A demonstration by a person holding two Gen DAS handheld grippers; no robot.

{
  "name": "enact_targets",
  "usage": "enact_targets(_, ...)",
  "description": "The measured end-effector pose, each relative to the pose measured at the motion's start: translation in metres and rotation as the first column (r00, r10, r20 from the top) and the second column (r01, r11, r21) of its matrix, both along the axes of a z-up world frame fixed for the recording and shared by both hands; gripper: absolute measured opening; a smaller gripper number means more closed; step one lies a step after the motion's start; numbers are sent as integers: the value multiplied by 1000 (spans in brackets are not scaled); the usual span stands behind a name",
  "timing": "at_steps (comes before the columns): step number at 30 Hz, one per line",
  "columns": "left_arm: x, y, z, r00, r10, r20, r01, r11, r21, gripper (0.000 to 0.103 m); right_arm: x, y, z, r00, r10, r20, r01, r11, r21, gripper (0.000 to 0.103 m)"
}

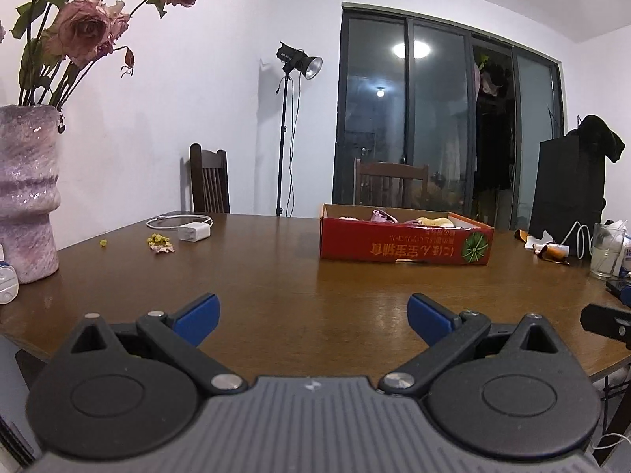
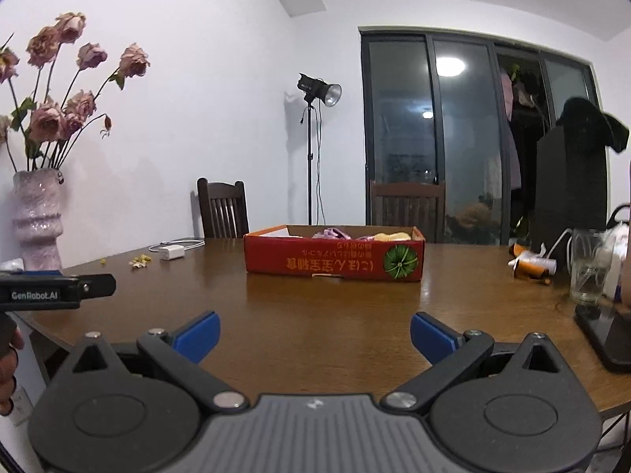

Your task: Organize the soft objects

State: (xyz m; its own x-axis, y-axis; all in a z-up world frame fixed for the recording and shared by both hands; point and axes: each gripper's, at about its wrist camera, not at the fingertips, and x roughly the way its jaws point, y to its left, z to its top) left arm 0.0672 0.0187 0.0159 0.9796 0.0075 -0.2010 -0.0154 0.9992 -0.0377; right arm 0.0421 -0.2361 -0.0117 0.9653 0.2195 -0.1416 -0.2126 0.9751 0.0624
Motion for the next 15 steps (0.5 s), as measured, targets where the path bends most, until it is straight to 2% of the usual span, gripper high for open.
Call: enact_targets(15, -6, -6, 9, 999, -21, 39, 20, 999, 36, 103, 7, -5, 3, 999, -34, -12, 34, 999, 3, 103)
